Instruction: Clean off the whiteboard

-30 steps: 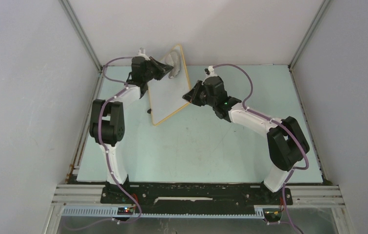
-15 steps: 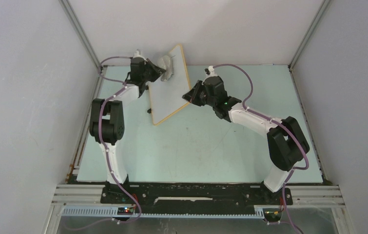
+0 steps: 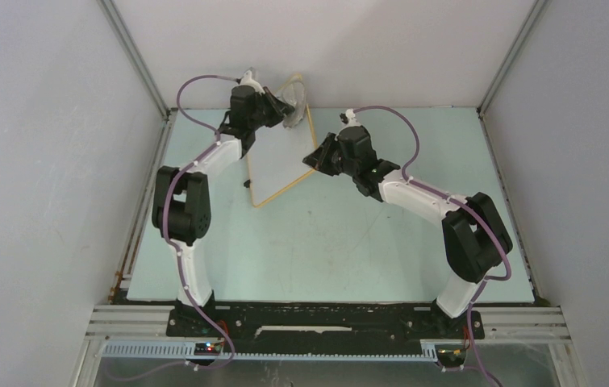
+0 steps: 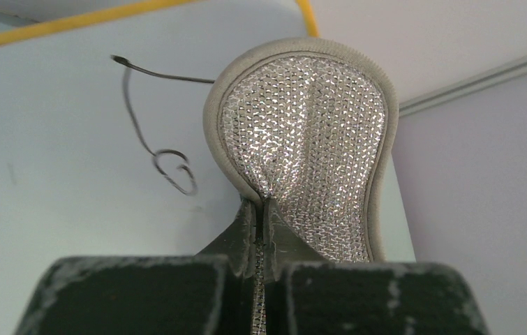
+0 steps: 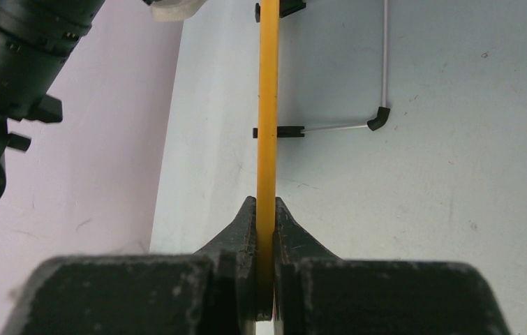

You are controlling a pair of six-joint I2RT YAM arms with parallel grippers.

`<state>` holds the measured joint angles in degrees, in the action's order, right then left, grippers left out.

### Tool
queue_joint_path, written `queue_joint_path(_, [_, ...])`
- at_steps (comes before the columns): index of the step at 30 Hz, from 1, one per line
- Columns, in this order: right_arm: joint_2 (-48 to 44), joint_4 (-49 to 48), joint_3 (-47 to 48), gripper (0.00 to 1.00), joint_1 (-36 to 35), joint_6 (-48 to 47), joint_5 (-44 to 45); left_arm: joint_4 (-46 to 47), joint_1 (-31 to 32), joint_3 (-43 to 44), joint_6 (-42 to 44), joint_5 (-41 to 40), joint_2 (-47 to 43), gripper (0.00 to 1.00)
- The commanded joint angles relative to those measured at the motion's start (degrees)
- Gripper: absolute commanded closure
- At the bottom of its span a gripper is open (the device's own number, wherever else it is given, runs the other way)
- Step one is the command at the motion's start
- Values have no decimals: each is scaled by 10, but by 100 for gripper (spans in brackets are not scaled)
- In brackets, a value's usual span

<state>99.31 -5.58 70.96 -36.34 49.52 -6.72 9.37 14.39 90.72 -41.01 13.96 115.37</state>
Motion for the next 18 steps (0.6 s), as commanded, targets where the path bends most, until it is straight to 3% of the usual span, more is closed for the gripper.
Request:
queue_joint_path(1, [-26,-39,8,100,-11,-39,-37,-117,-36,36,7,-12,66,100])
queue_joint_path(9, [-21,-49,9,100,-10,-32,-39,-97,-74,-17,-19,-7,60,100])
queue_joint_path(12, [-21,-51,9,100,-10,-31,-41,-86,-57,0,5,-2,51,100])
queue_joint_path(15, [-22,-46,9,100,-9,-34,-40,-112,-28,-13,37,-51,19,100])
queue_joint_path(18, [-23,-47,8,100,-6,-35,-40,-46,-7,-64,25,-35,-23,100])
